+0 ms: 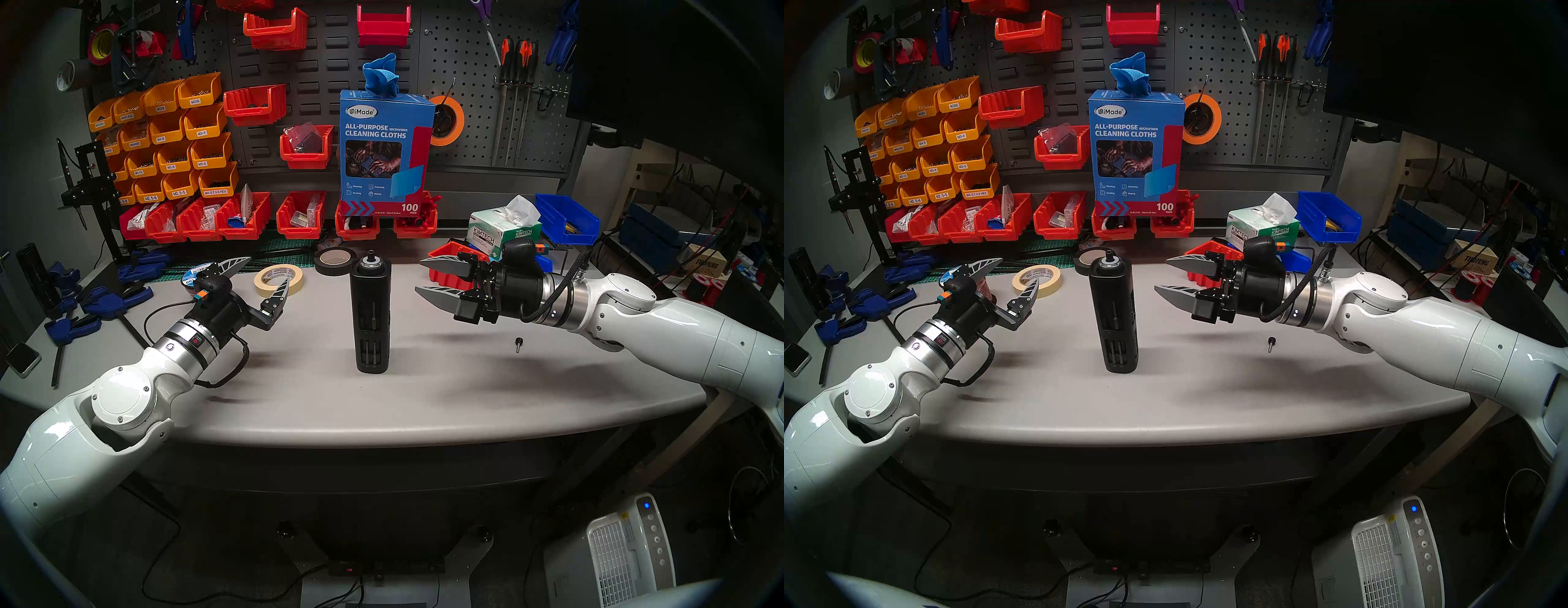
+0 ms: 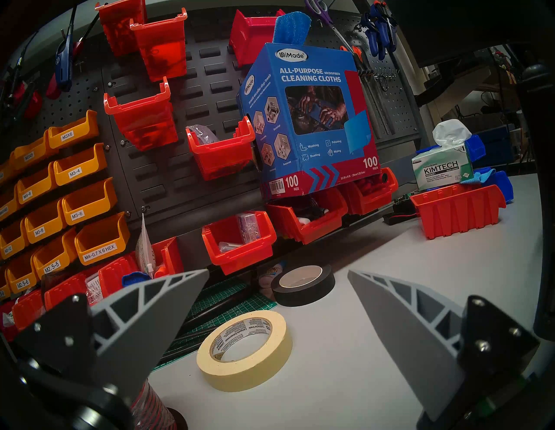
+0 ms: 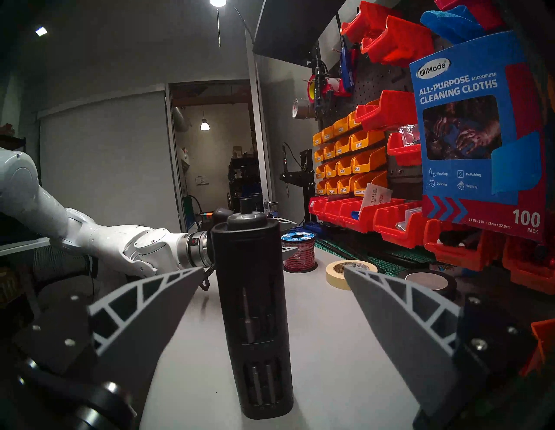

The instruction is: Pick a screwdriver bit and insert it into the screwdriver

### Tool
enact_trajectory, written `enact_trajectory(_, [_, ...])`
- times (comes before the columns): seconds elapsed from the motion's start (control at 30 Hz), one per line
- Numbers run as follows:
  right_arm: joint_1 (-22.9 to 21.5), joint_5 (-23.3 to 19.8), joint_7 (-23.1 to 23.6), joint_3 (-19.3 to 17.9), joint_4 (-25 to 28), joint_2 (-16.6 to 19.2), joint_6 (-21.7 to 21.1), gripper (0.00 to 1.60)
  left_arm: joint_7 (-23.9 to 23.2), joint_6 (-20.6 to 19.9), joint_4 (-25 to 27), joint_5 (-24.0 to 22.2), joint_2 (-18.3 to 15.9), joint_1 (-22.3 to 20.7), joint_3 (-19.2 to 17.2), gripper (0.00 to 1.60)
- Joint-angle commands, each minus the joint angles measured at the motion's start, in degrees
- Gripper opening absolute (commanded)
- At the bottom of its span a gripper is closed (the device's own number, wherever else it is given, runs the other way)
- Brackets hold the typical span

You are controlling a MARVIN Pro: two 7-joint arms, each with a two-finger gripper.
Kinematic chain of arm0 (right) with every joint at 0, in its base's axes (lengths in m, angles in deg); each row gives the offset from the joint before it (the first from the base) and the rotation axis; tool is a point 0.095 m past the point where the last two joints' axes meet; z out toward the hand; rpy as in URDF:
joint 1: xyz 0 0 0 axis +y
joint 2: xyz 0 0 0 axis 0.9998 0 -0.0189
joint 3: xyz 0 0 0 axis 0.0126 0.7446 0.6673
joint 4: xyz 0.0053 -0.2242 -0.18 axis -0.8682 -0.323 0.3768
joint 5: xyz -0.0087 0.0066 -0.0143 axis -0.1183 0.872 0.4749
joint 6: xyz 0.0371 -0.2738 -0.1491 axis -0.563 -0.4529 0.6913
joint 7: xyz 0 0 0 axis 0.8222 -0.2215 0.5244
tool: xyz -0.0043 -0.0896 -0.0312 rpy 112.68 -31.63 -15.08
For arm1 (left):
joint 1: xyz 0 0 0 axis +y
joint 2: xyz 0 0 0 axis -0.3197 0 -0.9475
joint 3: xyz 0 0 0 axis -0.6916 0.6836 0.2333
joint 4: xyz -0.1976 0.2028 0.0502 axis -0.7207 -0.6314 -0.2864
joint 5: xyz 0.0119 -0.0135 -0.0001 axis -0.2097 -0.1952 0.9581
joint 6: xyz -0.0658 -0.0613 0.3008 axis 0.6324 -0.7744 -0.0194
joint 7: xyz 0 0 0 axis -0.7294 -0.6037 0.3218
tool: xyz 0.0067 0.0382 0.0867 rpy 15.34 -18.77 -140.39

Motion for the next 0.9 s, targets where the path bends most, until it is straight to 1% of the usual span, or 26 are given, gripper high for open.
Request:
enact_trajectory(0.0, [-2.8, -0.1, 1.6, -1.9, -1.2, -5.0, -0.8, 1.6, 0.0, 0.8, 0.8, 0.0, -0.2, -1.1, -1.1, 1.6])
enact_trajectory(0.47, [-3.7, -0.3, 4.7, -1.9, -5.3, -9.0, -4.0, 1.6, 0.1, 0.9, 0.8, -0.1, -0.3, -1.1, -1.0, 1.6])
enact_trajectory(0.73, [-4.1, -0.2, 6.1, -2.1, -7.2, -10.7, -4.7, 1.6, 0.1, 1.0, 0.8, -0.2, -0.4, -1.2, -0.9, 1.6])
enact_trajectory(0.87, [-4.1, -0.3, 6.6, -2.3, -7.6, -10.9, -4.4, 1.6, 0.2, 1.0, 0.8, -0.2, -0.5, -1.2, -0.9, 1.6])
